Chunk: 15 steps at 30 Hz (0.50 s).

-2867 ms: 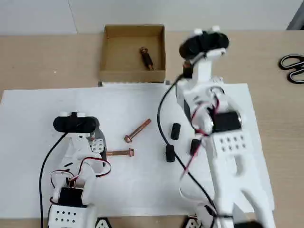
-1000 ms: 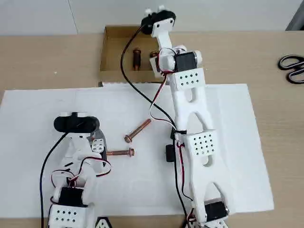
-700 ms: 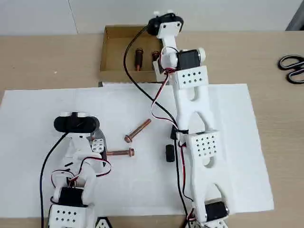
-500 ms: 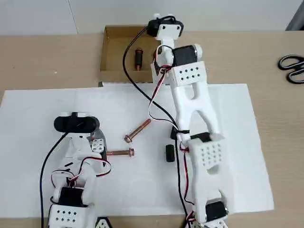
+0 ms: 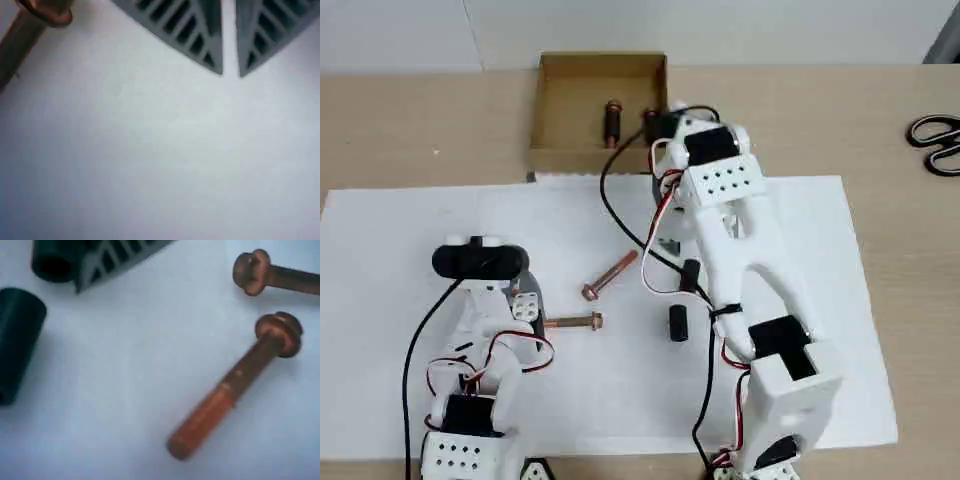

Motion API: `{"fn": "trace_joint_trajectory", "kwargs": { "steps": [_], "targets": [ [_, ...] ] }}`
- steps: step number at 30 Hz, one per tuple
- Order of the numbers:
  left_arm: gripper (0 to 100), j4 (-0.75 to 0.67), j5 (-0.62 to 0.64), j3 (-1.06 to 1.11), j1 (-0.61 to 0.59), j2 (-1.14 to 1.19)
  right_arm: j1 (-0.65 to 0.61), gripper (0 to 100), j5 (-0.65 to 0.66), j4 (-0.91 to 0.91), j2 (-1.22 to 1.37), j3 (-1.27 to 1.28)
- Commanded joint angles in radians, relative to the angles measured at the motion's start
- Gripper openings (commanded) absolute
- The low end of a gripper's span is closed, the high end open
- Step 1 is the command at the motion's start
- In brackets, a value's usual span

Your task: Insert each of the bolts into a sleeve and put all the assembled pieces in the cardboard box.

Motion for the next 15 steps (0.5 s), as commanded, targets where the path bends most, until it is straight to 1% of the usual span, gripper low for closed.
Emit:
{"fn": "trace_joint_trajectory", "kwargs": {
  "steps": [1,15],
  "targets": [
    [1,-0.02,0.005,-0.004,-0.003,-0.006,-0.012,22.0,-0.038,0.007,-0.047,0.015],
    [1,-0.02,0.005,-0.004,-0.003,-0.006,-0.061,22.0,-0.044,-0.019,0.131,0.029]
  ]
}}
